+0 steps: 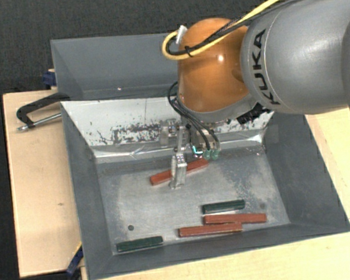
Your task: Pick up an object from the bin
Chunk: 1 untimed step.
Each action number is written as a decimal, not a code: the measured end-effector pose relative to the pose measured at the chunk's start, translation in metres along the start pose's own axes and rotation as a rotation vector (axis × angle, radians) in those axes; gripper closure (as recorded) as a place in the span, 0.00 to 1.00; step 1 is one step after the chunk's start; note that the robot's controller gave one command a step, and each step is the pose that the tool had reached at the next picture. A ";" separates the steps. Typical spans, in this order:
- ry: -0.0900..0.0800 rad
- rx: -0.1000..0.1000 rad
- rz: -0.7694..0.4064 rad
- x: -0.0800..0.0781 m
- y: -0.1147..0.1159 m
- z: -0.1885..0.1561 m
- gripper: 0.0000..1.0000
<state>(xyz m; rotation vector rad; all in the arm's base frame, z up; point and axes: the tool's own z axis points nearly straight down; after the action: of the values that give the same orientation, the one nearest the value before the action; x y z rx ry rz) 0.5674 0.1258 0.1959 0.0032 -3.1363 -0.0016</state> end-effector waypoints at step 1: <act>-0.007 -0.001 0.001 -0.002 -0.001 -0.004 0.00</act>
Offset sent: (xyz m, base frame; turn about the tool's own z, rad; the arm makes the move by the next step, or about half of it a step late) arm 0.0214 -0.0522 -0.1227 0.2363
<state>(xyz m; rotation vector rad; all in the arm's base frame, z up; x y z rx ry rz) 0.5691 0.1253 0.1995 0.0012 -3.1435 -0.0027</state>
